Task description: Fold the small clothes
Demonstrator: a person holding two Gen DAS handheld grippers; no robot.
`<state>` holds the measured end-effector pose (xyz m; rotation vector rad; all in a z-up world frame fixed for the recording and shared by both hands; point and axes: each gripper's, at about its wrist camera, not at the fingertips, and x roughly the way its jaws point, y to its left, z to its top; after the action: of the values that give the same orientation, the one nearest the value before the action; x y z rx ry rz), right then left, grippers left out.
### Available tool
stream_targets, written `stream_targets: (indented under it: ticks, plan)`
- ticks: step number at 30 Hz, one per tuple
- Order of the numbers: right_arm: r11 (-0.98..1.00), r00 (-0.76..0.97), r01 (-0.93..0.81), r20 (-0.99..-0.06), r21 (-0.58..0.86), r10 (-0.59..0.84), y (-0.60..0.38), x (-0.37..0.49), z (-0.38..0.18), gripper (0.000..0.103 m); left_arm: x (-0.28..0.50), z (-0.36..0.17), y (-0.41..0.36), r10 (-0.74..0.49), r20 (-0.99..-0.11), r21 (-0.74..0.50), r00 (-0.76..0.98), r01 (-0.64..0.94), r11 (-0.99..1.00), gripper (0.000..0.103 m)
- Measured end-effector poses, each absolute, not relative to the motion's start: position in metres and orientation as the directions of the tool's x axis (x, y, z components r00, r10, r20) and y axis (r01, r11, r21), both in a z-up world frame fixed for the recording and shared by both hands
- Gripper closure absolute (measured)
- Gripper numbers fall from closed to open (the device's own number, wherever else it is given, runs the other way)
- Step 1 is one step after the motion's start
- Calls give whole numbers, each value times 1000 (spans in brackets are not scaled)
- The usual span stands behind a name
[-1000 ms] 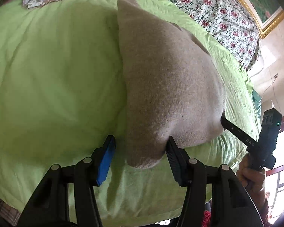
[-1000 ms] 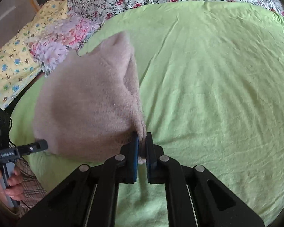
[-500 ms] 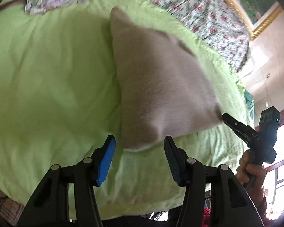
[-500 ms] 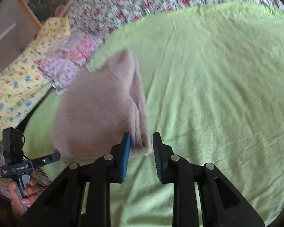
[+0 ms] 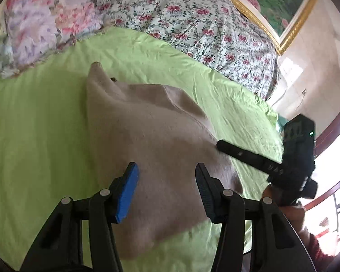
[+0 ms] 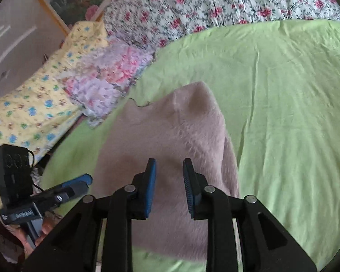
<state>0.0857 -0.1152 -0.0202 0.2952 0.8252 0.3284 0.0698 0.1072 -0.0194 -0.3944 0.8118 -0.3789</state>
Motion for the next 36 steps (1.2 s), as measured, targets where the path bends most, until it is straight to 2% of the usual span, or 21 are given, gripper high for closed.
stream_targets:
  ticks: [1,3,4,5,9,13,17,21,24,25,26,28,29,32,34,36]
  plan:
    - [911,627,-162,-674,378,391,-115,89,-24,78,73,-26,112,-479,-622,-490,620,169,855,51]
    - [928,589,-118,-727,353,352,-116,100,-40,81,91,-46,111,-473,-671,-481,571,149,864,61]
    - [935,571,-105,-749,340,336,-117,105,-47,81,96,-55,111,-454,-695,-464,558,135,876,83]
    - [940,570,-96,-757,326,321,-119,108,-57,82,100,-63,113,-457,-700,-474,550,121,872,91]
    - [930,574,-91,-744,356,341,-128,111,-63,82,110,-80,135,-568,-646,-616,510,93,783,100]
    - [916,592,-125,-712,381,377,-132,98,-56,80,98,-70,135,-547,-639,-589,540,113,800,101]
    - [913,606,-154,-694,379,390,-136,61,-44,78,65,-58,128,-506,-654,-530,562,137,837,85]
    - [929,591,-116,-728,351,349,-146,38,-63,78,46,-63,116,-426,-699,-424,575,146,894,85]
    - [903,609,-92,-694,420,384,-157,29,-61,78,36,-57,107,-377,-710,-374,595,134,918,83]
    - [904,613,-91,-692,419,382,-157,27,-58,78,32,-53,105,-364,-709,-357,603,139,924,73]
    - [906,622,-96,-686,411,378,-156,22,-51,78,26,-48,104,-350,-709,-337,612,142,931,60]
    - [904,642,-117,-663,412,385,-155,8,-39,77,8,-41,102,-310,-702,-293,641,137,946,44]
    - [901,650,-130,-651,415,393,-154,2,-34,75,-2,-38,101,-285,-698,-270,657,127,955,40]
    - [902,672,-159,-626,401,396,-149,-18,-22,66,-24,-38,101,-266,-696,-258,667,113,959,38]
    - [907,684,-169,-617,385,390,-145,-28,-19,64,-39,-43,103,-254,-702,-266,665,86,960,33]
    - [914,690,-178,-616,365,380,-141,-39,-18,63,-52,-50,104,-238,-709,-262,664,66,963,32]
